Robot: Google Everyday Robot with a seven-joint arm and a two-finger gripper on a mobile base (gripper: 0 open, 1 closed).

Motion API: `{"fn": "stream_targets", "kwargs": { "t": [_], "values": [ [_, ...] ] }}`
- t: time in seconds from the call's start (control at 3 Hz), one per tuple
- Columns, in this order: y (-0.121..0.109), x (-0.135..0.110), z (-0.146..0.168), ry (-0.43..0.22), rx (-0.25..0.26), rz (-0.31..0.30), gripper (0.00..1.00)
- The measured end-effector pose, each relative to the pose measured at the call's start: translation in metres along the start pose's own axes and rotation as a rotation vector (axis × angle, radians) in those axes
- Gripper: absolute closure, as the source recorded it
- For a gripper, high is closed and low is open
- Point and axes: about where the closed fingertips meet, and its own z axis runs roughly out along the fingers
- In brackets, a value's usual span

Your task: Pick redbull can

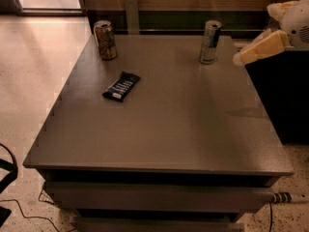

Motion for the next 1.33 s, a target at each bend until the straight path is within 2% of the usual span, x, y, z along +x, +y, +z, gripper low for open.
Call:
{"fn": "stream_targets", "kwargs": {
  "t": [0.33, 0.67, 1.0, 1.33],
  "values": [
    [-0.030, 0.016, 0.019, -0.054, 0.068, 0.099, 0.00],
    [-0.061, 0.031, 0.052, -0.120, 0.114, 0.180, 0.00],
    [-0.072, 0.041, 0.095, -0.161, 0.103, 0.228, 0.00],
    [-0.074, 0.045, 0.129, -0.188, 0.056, 0.248, 0.00]
  ]
}}
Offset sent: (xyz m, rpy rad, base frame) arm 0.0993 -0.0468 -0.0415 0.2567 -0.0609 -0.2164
